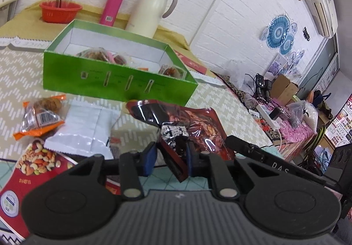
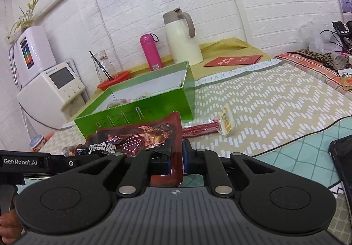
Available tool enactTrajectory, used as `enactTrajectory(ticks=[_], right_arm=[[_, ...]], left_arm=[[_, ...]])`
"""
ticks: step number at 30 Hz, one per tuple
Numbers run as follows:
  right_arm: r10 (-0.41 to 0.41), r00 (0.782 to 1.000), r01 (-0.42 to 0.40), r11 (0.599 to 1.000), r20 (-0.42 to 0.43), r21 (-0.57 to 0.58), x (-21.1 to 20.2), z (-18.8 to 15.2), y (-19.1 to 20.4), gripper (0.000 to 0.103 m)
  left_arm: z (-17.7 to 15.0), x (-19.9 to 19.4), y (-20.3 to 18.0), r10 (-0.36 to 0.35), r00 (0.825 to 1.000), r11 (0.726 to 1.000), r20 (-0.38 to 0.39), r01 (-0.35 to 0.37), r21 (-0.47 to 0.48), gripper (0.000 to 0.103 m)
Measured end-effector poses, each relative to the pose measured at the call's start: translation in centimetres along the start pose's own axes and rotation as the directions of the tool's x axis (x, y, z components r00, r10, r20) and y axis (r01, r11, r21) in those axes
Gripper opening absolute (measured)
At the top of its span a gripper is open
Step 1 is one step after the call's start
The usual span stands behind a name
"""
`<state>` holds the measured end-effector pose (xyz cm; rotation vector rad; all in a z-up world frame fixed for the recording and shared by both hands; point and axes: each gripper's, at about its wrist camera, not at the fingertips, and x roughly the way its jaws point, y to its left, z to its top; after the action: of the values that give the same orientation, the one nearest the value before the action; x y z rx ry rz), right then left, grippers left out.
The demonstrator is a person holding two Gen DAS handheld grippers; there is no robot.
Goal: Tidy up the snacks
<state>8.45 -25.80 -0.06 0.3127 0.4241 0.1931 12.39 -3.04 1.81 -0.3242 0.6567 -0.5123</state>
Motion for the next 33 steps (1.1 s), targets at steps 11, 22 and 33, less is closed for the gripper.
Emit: enactTrajectory(ticks=[11, 22, 33], right_arm=[[0.113, 0.986, -0.101, 0.99, 0.126, -0.097, 3.7, 6.9, 2.5, 0.021], [0.083, 0.996, -0.082, 0.996, 0.044, -0.021, 11.1, 8.7, 1.1, 0.021], [0.107, 0.994, -0.106, 0.991, 0.007, -0.078, 13.4, 7.9, 1.1, 0.103]], left_arm=[[8.3, 1.5, 2.0, 0.011, 0.997, 0.999, 0.072, -0.008, -0.043, 0.01], [13.2, 7.7, 5.5, 0.067, 0.997, 0.995, 0.032, -0.065, -0.08, 0.011], [13.1, 9.5, 6.9, 0.121, 0.987, 0.99, 0.104, -0.113, -0.079, 0.091]])
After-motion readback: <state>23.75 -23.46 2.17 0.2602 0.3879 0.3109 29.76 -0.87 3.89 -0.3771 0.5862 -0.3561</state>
